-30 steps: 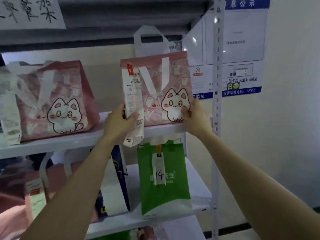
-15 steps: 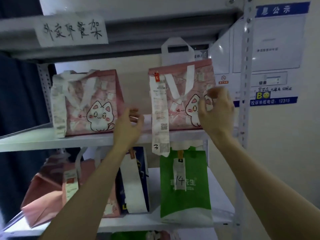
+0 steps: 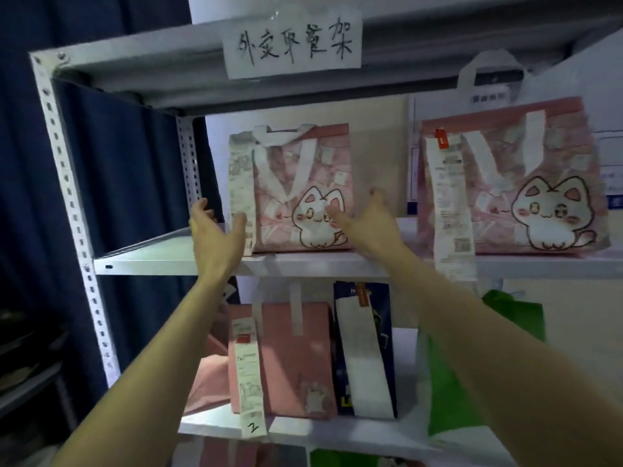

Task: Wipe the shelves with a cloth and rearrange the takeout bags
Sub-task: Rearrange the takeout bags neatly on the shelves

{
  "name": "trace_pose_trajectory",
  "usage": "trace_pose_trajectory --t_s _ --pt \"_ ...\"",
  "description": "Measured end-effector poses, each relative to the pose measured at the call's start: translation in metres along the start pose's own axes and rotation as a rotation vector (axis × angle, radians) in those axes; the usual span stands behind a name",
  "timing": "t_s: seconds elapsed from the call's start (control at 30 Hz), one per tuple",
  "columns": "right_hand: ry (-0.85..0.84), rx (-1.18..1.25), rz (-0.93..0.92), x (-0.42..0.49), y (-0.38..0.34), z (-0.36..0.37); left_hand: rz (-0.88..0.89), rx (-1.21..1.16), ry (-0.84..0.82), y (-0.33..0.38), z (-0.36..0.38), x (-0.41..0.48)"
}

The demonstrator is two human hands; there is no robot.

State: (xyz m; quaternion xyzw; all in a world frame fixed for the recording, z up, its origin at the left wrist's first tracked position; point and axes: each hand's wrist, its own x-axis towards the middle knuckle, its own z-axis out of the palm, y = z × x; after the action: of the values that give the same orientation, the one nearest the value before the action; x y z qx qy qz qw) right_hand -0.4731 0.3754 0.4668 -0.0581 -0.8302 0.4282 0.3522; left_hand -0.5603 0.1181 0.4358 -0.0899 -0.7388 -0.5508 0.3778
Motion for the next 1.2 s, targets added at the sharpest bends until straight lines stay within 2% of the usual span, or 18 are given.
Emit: trace_pose_trajectory --t_s 0.1,0.17,0.37,0.57,0.83,0.93,1.1,1.13,1.2 --pt "0.038 0.110 0.097 0.015 -0.003 0.028 -0.053 -0.035 -0.296 -0.020 -0.011 0.028" --pt "0.053 0.076 0.116 0.016 -0.015 0.054 -0.001 -0.003 -0.380 -0.035 -0.016 0.043" --pt "0.024 -0.002 0.047 -0.006 -0.076 0.157 0.048 0.037 -0.269 -0.090 -0.082 0.087" --pt "-0.018 -0.022 -0.017 -0.033 -0.131 0.232 0.016 0.096 -0.178 -0.126 -0.154 0.119" --pt "-0.026 -0.081 0.034 -0.043 -0.148 0.246 0.077 0.144 -0.331 -0.138 -0.171 0.112" --pt "-0.028 -0.104 0.036 -0.051 -0.141 0.238 0.166 0.153 -0.251 -0.135 -0.172 0.098" --pt "0.197 0.027 -0.045 -0.098 -0.109 0.216 0.390 0.062 0.180 -0.152 -0.175 0.056" --pt "0.247 0.056 -0.078 -0.111 -0.099 0.211 0.404 0.027 0.202 -0.158 -0.172 0.043" --pt "0.299 0.104 -0.131 -0.139 -0.075 0.202 0.426 -0.003 0.115 -0.174 -0.163 0.013"
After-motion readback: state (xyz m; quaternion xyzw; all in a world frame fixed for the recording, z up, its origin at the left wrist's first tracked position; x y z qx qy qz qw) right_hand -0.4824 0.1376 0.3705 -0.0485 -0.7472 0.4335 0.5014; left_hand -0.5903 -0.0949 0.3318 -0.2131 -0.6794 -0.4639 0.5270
